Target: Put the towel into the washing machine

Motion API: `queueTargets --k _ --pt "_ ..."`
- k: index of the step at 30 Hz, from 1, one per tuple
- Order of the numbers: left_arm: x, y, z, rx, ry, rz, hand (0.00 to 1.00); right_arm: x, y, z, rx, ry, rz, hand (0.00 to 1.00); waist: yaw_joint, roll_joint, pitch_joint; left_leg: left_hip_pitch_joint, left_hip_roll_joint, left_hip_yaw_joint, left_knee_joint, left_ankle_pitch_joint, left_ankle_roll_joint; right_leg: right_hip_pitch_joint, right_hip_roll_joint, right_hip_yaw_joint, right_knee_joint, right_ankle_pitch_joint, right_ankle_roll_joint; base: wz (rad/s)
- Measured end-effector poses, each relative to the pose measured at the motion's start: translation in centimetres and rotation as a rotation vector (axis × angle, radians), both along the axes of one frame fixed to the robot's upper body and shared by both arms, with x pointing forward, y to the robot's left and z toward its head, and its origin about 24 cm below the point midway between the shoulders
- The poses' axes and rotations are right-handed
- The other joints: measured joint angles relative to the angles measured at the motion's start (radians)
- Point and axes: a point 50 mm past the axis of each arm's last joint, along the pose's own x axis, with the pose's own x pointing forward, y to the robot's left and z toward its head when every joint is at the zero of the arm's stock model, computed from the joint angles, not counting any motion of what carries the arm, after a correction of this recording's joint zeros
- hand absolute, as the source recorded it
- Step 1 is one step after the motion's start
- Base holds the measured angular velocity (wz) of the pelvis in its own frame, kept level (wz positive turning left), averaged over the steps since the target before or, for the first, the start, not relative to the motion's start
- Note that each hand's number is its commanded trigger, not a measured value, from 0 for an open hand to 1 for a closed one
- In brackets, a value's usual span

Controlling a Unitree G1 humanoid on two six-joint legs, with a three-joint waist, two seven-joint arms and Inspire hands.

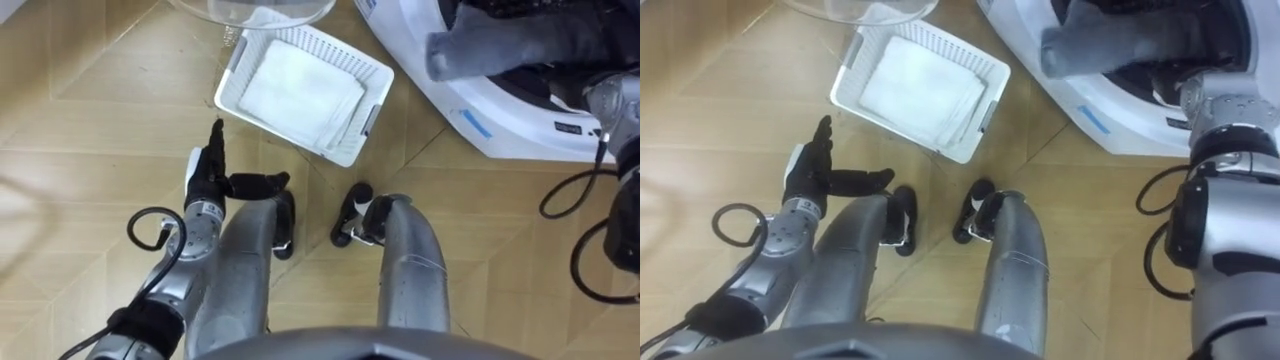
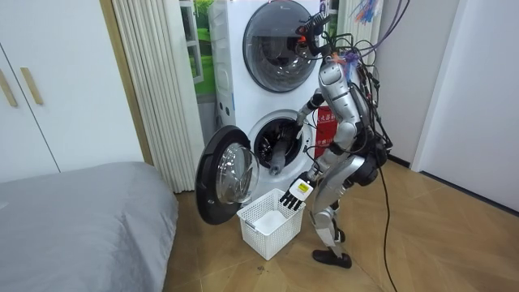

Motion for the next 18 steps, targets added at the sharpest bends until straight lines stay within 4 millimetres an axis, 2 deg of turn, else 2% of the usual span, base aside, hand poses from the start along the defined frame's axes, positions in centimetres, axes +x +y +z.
queueTargets --k 4,14,17,18 --pt "0.0 -0.1 0.0 0.028 -0.005 -0.021 0.00 0.1 -0.1 0.2 -0.001 0.005 -0.018 0.00 0.000 0.014 -0.0003 0.000 0.000 0.000 0.000 0.000 0.000 0.002 0.000 -0.001 -0.001 0.000 0.000 0.00" --pt "0.0 -0.4 0.0 0.049 -0.008 -0.061 0.00 0.1 -0.1 0.3 -0.002 0.009 -0.030 0.00 0.001 0.023 0.0002 0.004 0.001 0.000 -0.001 0.001 0.002 0.007 0.000 -0.002 -0.002 0.000 0.000 0.00" --pt "0.1 -0.9 0.0 0.046 -0.009 -0.079 0.00 0.1 -0.1 0.3 -0.004 0.015 -0.030 0.00 0.003 0.035 0.0010 0.022 0.001 0.000 -0.008 0.001 0.002 0.026 0.002 -0.002 -0.009 0.000 0.002 0.00" --pt "0.2 -1.1 0.0 0.039 -0.011 -0.085 0.00 0.0 -0.2 0.1 -0.008 0.022 -0.030 0.00 0.004 0.045 0.0005 0.038 0.003 0.000 -0.021 0.001 0.002 0.042 0.007 -0.005 -0.023 0.004 0.006 0.00"
